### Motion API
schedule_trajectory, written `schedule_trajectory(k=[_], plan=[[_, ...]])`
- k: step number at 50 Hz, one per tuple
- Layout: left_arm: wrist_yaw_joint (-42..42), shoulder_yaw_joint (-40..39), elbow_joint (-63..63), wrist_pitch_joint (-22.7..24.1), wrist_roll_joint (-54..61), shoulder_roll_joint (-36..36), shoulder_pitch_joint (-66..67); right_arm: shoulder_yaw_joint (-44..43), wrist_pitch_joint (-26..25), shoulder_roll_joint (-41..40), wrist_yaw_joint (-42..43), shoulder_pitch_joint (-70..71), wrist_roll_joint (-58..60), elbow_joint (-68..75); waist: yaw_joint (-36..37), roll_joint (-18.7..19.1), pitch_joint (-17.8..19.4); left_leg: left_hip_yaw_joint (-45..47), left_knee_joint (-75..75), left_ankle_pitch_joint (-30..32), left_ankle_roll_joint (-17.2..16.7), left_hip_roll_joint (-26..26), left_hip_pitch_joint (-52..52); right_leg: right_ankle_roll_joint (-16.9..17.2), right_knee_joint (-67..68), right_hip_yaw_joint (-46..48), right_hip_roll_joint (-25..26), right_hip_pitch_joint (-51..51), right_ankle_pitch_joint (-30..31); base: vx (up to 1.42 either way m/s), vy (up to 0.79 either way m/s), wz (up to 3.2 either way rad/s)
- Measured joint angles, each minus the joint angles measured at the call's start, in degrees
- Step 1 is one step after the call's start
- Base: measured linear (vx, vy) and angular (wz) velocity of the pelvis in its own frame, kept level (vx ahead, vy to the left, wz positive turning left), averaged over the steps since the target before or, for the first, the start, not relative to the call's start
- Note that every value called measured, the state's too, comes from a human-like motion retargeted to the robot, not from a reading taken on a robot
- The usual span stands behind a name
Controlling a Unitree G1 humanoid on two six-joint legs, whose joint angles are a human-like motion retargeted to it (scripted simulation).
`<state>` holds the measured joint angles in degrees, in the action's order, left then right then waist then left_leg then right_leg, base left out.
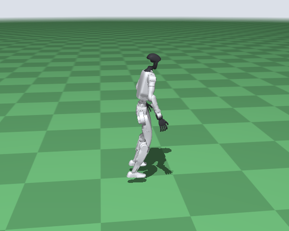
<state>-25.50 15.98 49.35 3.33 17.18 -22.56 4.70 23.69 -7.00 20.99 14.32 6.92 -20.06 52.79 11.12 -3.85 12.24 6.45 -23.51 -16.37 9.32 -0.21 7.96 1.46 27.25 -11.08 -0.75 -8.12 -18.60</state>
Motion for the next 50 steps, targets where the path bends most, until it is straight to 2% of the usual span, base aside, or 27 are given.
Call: schedule_trajectory(k=[2, 4, 8, 12, 16, 18, 22, 25, 33, 38, 40, 43, 45, 47, 50], plan=[[4.4, 0.0, -1.5, 0.5, -1.6, 0.4, 2.1, -0.7, -1.0, 0.0, -3.7, -0.8, 1.0, 3.0, -0.9, 0.8, -3.6, -0.7, 9.7, 7.0, -4.1, 0.5, -2.3, 1.2, -8.7, -2.7, 0.5, 1.4, 7.1, 0.08, 0.02, -0.58], [8.1, 0.2, -2.4, 0.5, -1.7, 0.7, 3.4, -1.3, -2.2, 0.9, -7.7, -1.0, 2.0, 4.8, -2.5, 1.6, -6.1, -1.5, 14.5, 10.2, -7.4, 0.8, -3.3, 2.0, -15.3, -4.2, 0.3, 2.9, 10.5, 0.05, 0.02, -0.31], [10.0, 2.8, -1.7, 0.7, -1.4, 0.9, 0.7, -2.1, -1.9, 3.8, -9.5, -0.1, 1.0, 4.9, -4.8, 2.4, -7.5, 0.3, 18.0, 8.2, -10.8, 0.3, -4.1, 3.2, -21.6, -3.1, -1.4, 4.6, 8.8, 0.00, 0.03, -0.21], [6.7, 7.7, 6.5, 0.4, -5.0, 1.9, -7.7, -2.0, 0.8, 3.9, -1.1, 2.3, -1.8, 9.2, -5.0, 2.5, -6.5, 1.9, 17.5, 5.5, -9.8, -0.2, -4.0, 2.1, -21.1, -3.4, -1.8, 4.2, 6.1, -0.03, 0.01, -0.17], [6.6, 9.9, 12.2, -2.4, -9.9, 2.9, -12.8, -1.1, -1.1, 2.3, 0.2, 3.9, 0.0, 13.9, -6.1, 3.2, -6.3, 1.9, 17.4, 6.9, -11.2, 0.1, -4.6, 2.6, -20.6, -2.8, -1.5, 4.5, 7.9, 0.00, 0.00, 0.00], [6.9, 10.6, 10.7, -2.9, -10.1, 2.6, -13.4, -0.4, -1.8, 2.2, -2.1, 3.2, 0.5, 12.5, -6.9, 3.5, -6.7, 1.5, 17.4, 6.9, -11.4, 0.2, -4.9, 3.4, -20.6, -2.1, -1.5, 5.0, 8.1, 0.06, -0.01, 0.21], [6.9, 11.1, 3.3, -0.6, -7.8, 1.0, -13.5, 0.0, -0.6, 2.1, -5.6, 0.3, 0.2, 6.2, -7.1, 3.1, -7.2, 0.9, 17.1, 5.2, -9.8, 0.0, -5.4, 4.6, -19.7, -1.6, -1.6, 5.5, 6.0, 0.07, 0.00, 0.13], [7.0, 9.8, -0.7, 1.0, -7.2, 0.5, -13.4, -0.3, 0.0, 0.8, -5.7, -1.2, 0.6, 4.6, -6.0, 2.2, -7.0, 1.2, 16.7, 4.8, -9.1, -0.3, -5.8, 4.8, -19.3, -1.9, -1.8, 5.9, 5.2, 0.06, 0.00, -0.08], [5.0, 5.3, -4.9, 0.5, -3.8, 1.6, -8.9, 0.6, -0.3, -0.5, -6.1, -4.3, -0.2, 0.8, -4.6, 1.0, -6.0, 2.8, 15.3, 5.6, -9.5, 0.2, -5.0, 5.0, -19.5, -3.1, -1.6, 5.5, 7.1, 0.00, 0.00, 0.00], [0.7, 3.9, -6.1, 2.8, 0.6, 1.9, -3.6, 1.1, 1.4, 1.2, -2.2, -5.3, -2.6, -4.8, -6.5, 1.3, -2.4, 3.3, 16.1, 7.2, -9.5, 1.4, -3.2, 5.5, -18.6, -5.4, 0.1, 2.4, 10.2, -0.08, 0.01, -0.12], [-0.3, 3.2, -5.3, 3.4, 2.3, 2.1, -2.2, 1.6, 1.7, 1.3, -1.0, -4.7, -3.7, -5.3, -7.1, 1.5, 0.3, 3.7, 16.7, 7.8, -9.9, 2.2, -2.4, 5.3, -18.0, -6.4, 1.0, 0.5, 11.1, -0.20, 0.00, -0.28], [-0.3, 2.2, -3.8, 3.2, 4.4, 2.3, -2.7, 2.3, 1.2, 1.4, -1.5, -3.2, -4.1, -5.6, -7.3, 1.5, 5.8, 3.7, 16.8, 7.3, -9.4, 2.9, -0.5, 2.9, -14.5, -6.2, 2.1, -3.4, 9.6, -0.29, 0.00, -0.19], [-0.6, 1.9, -3.2, 2.3, 5.6, 2.0, -4.6, 2.6, 0.9, 1.6, -2.3, -2.2, -4.0, -6.2, -7.4, 1.0, 10.4, 3.1, 13.4, 5.7, -6.5, 2.1, 2.5, 0.1, -9.6, -5.5, 1.9, -6.7, 6.9, -0.35, -0.02, 0.26], [-1.6, 2.2, -2.2, 1.0, 6.9, 1.9, -8.2, 2.9, 0.7, 2.1, -2.8, -0.8, -4.7, -7.1, -8.5, 0.5, 15.1, 1.5, 0.2, 0.4, -1.6, 0.7, 10.8, -2.6, -0.9, -4.1, 1.0, -11.4, 0.8, -0.36, -0.01, 0.81], [-3.2, 3.8, 1.0, -1.4, 8.4, 2.8, -12.3, 4.7, 0.9, 2.9, -2.5, 0.2, -7.2, -6.9, -10.0, 2.4, 17.6, -0.9, -24.7, -9.7, 3.7, 0.9, 27.1, -5.7, 16.0, -1.0, 1.9, -21.8, -11.5, -0.31, 0.02, 0.73]])
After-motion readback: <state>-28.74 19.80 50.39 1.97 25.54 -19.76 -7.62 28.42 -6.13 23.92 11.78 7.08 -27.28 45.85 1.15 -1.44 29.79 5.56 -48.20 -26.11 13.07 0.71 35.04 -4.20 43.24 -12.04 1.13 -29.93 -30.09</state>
